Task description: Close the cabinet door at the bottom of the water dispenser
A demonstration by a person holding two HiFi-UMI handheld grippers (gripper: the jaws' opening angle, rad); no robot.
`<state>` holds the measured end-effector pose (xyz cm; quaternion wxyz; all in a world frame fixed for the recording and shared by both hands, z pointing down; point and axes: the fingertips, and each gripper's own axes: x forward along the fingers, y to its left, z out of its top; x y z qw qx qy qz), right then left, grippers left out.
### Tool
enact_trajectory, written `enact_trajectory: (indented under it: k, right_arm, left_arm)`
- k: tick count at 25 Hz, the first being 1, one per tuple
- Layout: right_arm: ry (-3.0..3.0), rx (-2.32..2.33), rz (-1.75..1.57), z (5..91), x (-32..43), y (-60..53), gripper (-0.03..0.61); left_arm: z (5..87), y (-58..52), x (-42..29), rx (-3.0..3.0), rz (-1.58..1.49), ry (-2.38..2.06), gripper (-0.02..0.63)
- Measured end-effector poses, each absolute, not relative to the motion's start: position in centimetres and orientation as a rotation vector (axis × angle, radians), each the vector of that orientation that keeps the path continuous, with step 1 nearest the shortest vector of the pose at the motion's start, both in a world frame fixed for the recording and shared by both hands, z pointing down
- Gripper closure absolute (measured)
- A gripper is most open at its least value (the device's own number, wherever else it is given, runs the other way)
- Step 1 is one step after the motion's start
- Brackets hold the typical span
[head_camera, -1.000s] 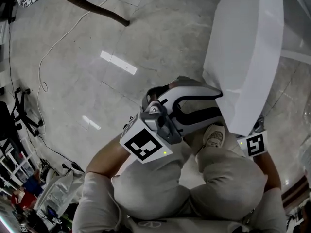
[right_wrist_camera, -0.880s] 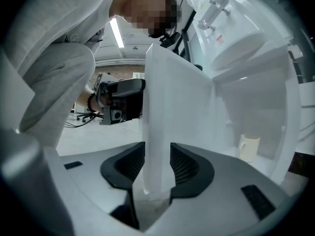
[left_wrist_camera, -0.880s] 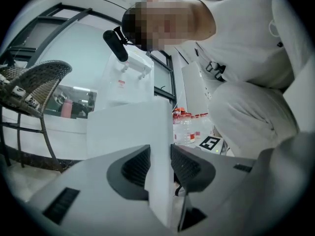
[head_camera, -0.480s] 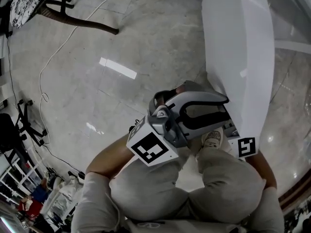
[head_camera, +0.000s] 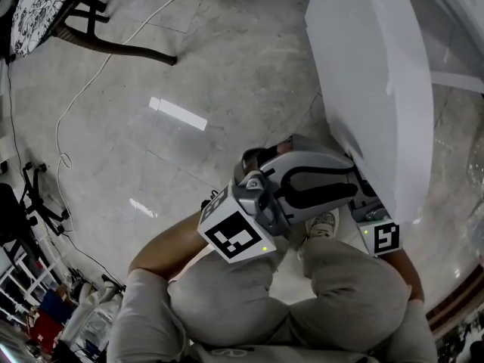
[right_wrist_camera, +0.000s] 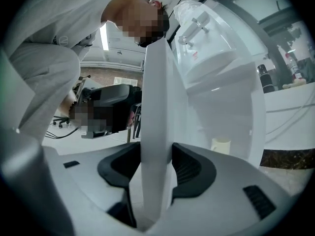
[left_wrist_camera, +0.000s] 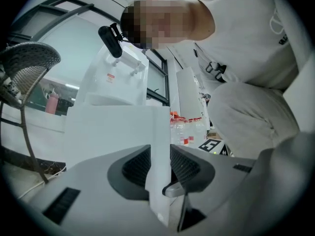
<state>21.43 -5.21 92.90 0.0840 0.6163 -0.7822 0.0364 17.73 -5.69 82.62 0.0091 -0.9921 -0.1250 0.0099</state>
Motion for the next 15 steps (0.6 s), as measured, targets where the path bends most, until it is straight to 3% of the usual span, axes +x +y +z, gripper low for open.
enact_trajectory:
  k: [15]
  right_arm:
    - [-2.149, 2.156, 0.099, 91.3, 30.4, -6.1, 0.38]
  left_arm:
    - [85.1, -9.3, 23.3, -3.078, 0.0, -0.247, 0.558]
